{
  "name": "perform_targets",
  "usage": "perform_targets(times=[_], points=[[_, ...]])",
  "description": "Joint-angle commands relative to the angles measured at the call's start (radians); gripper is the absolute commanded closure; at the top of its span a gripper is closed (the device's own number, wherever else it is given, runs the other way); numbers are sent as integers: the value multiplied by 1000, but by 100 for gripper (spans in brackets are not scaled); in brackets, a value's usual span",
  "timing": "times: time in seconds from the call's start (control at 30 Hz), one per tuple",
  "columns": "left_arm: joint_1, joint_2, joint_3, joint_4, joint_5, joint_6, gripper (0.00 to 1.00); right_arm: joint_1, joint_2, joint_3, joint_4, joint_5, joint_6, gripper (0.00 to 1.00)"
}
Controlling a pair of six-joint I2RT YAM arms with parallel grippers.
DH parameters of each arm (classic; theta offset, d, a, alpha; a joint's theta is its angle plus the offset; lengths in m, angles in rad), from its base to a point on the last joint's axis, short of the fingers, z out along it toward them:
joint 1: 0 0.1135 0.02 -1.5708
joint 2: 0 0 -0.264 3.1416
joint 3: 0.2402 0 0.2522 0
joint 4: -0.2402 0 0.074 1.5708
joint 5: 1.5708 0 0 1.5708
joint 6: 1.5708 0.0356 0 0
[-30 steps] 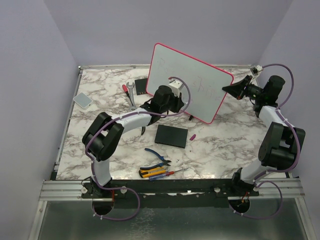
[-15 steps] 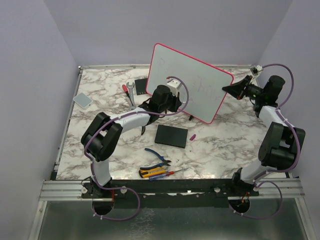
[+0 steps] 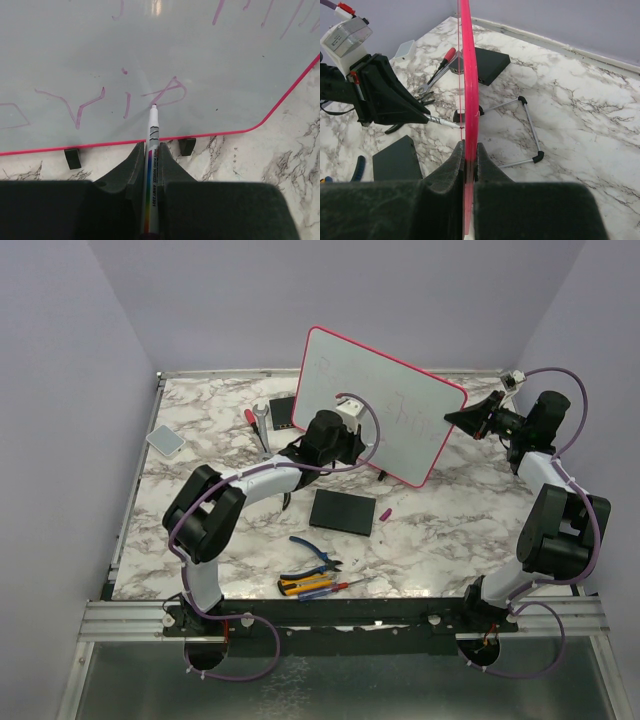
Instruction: Write a sentence on the whiteboard
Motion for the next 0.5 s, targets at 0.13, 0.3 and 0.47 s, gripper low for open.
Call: perform_targets(times=[0.13, 0.3, 0.47], points=[[-26, 17, 49, 14, 26, 6, 100, 26, 19, -12, -74, 13, -66, 99], [-31, 22, 49, 14, 29, 7, 100, 26, 18, -13, -74, 15, -66, 99], [-33, 35, 37, -3, 45, 13, 100, 26, 17, -13, -74, 16, -66, 100]])
